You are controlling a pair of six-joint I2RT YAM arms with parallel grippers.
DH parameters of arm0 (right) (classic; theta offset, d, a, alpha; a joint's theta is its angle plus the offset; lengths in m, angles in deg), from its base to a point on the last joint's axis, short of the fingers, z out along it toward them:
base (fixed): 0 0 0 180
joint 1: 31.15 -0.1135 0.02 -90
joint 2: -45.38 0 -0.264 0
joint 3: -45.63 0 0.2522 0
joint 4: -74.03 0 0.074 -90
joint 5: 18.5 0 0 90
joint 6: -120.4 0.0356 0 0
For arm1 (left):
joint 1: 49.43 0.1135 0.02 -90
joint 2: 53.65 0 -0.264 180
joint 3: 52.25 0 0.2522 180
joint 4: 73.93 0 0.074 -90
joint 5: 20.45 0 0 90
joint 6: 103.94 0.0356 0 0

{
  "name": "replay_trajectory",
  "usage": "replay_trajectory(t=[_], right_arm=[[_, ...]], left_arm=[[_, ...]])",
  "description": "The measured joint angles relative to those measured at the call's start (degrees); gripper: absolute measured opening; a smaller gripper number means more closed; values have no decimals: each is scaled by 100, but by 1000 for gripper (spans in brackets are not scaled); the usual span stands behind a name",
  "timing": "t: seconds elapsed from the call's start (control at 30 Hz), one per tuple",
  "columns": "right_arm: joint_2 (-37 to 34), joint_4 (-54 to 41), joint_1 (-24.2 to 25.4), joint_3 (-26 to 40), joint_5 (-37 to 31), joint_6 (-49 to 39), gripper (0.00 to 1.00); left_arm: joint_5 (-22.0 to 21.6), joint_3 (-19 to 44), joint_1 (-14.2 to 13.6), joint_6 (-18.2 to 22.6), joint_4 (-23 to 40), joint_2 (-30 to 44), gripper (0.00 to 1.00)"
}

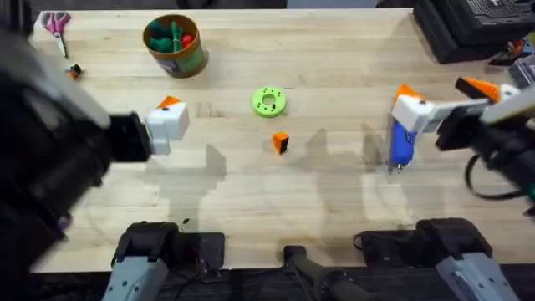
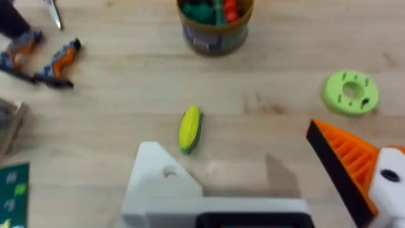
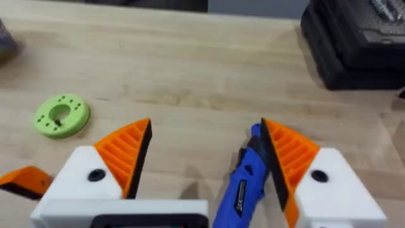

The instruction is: Pick up the gripper from the table and insert it into the empty holder that is missing its gripper. Then pick up a screw, insert it into the mounting hole, and use the screwdriver to tighten it. Finally, clean up the table by picking up the vegetable and placing it into the bucket.

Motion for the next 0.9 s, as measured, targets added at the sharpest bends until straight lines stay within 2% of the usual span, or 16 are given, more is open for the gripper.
replay_trajectory(t=[0.27, 0.4, 0.6, 0.9], right_arm=[[-2197, -1555, 0, 2008, -1, -1, 994], [-3082, -2380, 0, 2759, -1, -1, 993], [-3938, -3082, 0, 3563, -1, -1, 993], [-4223, -3088, 0, 3626, -1, -6, 993]], left_arm=[[-215, 2106, 0, 70, 1781, 2628, 987], [-519, 2766, 0, 341, 2134, 3604, 987], [-951, 2944, 0, 596, 2086, 4467, 986], [-1040, 2944, 11, 686, 1896, 5430, 986]])
